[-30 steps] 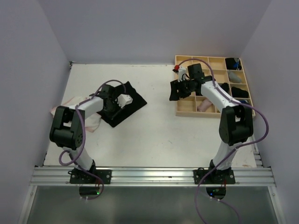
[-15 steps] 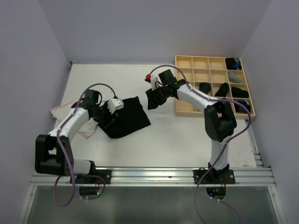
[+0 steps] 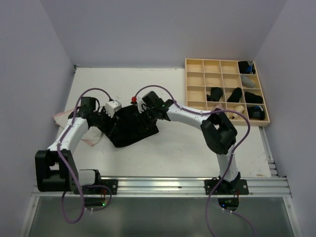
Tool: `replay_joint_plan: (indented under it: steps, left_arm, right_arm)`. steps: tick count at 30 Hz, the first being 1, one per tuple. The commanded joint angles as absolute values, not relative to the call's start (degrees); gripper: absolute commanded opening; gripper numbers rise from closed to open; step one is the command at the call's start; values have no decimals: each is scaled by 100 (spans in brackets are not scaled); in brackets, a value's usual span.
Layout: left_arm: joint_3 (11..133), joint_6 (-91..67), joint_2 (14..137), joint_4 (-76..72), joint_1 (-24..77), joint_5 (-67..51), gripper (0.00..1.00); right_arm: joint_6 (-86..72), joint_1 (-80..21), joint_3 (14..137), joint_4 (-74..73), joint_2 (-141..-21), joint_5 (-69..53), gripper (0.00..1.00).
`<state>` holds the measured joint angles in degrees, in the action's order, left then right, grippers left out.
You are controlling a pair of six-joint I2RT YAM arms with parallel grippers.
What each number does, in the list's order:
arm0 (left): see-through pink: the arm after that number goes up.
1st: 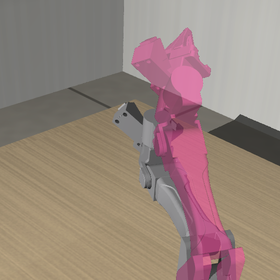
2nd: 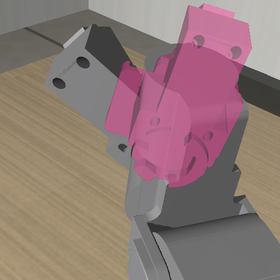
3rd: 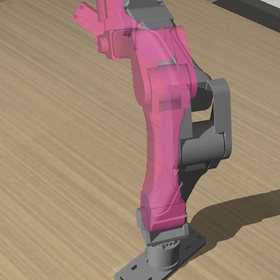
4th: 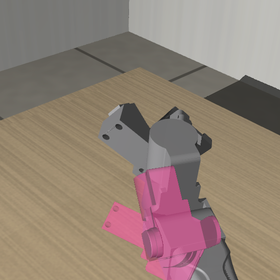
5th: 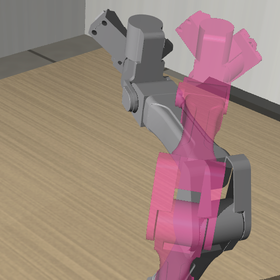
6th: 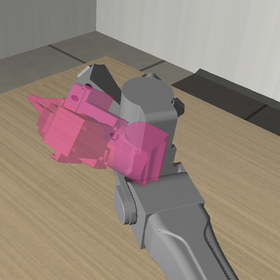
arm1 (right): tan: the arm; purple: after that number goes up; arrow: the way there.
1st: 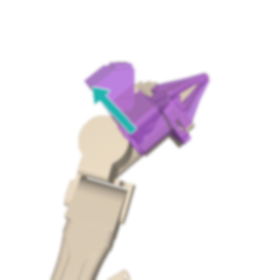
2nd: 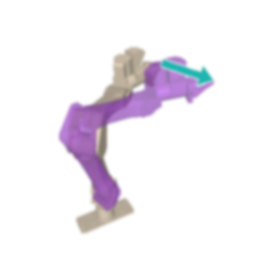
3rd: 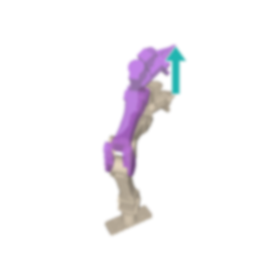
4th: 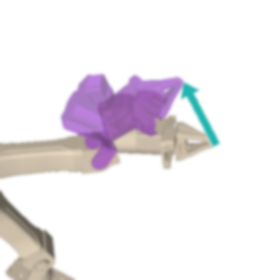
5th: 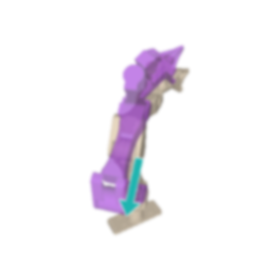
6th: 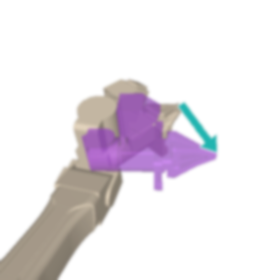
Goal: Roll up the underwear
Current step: Move the underwear to the center of the board
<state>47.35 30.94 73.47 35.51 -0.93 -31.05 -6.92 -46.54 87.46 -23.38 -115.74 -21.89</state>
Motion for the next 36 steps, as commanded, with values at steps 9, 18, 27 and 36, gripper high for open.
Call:
replay_joint_plan:
  steps: [9,18,27,36]
  left_arm:
    - [4693,3349,8068,3507,-106,-2243,64]
    - [5343,2979,9676,3235,167,-1626,62]
    - [5432,3226,8362,2717,167,-3671,73]
    - [5204,2066,7507,1987,158,-3043,82]
  right_arm:
    - [-720,-4316,8491,-2408,-11936,-694,42]
    - [-984,-3525,7964,-2400,-11524,-1563,39]
    - [-729,-3436,7690,-2066,-10503,-2513,55]
    - [-1204,-4341,9104,-3143,-11301,-1399,65]
